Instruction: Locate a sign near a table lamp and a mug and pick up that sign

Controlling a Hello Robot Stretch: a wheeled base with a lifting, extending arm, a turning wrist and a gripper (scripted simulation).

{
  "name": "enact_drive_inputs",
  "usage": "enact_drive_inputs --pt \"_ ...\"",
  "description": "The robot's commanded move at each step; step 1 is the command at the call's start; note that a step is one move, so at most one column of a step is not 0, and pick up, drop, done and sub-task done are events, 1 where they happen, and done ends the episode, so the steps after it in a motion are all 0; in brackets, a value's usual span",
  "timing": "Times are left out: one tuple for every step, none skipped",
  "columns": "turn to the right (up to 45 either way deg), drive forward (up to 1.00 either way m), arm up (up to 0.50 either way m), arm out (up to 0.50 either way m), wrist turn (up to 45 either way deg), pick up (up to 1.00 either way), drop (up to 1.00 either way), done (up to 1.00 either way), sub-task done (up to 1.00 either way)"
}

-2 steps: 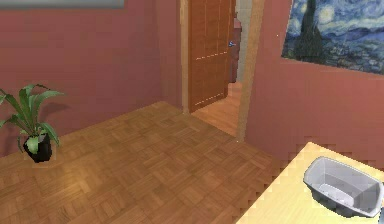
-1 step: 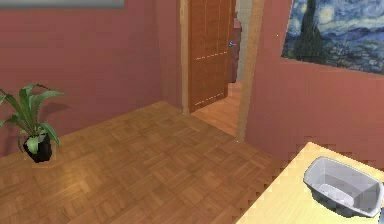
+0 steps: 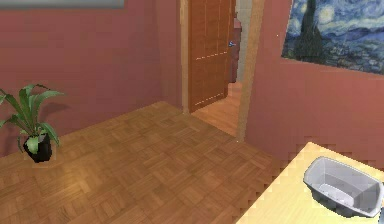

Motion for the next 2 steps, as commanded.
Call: enact_drive_inputs --pt "0.0 0.00 0.10 0.00 0.0 0.00 0.00 0.00 0.00" --pt "0.0 0.00 0.00 0.00 0.0 0.00 0.00 1.00 0.00"
